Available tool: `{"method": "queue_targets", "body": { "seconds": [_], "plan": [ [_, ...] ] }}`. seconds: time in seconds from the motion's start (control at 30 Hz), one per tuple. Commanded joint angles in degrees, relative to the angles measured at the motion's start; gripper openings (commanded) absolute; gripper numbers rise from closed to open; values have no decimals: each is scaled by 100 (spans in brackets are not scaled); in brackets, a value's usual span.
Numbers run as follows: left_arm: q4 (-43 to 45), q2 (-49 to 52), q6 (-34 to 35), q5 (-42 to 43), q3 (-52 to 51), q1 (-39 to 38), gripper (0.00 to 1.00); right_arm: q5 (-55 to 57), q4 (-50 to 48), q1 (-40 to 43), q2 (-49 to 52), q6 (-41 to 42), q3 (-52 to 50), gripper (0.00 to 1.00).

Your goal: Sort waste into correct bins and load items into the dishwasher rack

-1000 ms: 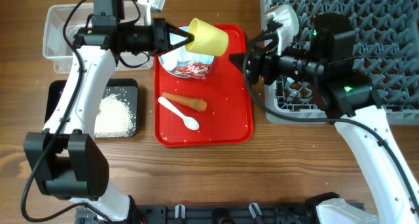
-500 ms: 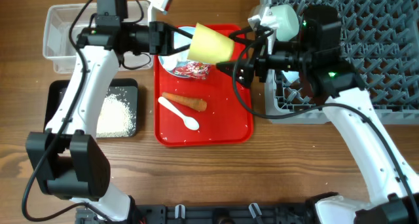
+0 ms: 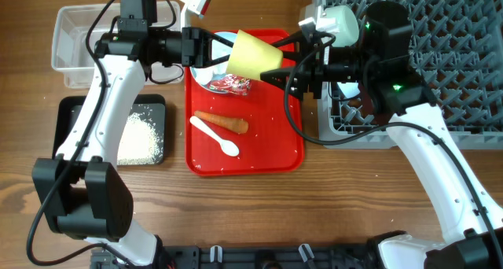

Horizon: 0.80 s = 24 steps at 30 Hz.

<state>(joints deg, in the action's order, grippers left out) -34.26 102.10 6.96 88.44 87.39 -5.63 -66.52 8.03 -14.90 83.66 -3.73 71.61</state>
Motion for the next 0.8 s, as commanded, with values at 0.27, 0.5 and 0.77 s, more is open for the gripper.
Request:
{"method": "queue_targets", "body": {
  "seconds": [0.27,0.5,0.77],
  "plan": [
    [-79,-63,-96,-997,74,-28,66,-295,236,817,13,601,4,60],
    [-992,-63,-94,-3532,74,-39,75,855,1620,1545,-249,669,4,58],
    [-1346,-63,-96,-5156,68,-350,80,2389,2669,1574,-848,723,7,58]
  ]
}}
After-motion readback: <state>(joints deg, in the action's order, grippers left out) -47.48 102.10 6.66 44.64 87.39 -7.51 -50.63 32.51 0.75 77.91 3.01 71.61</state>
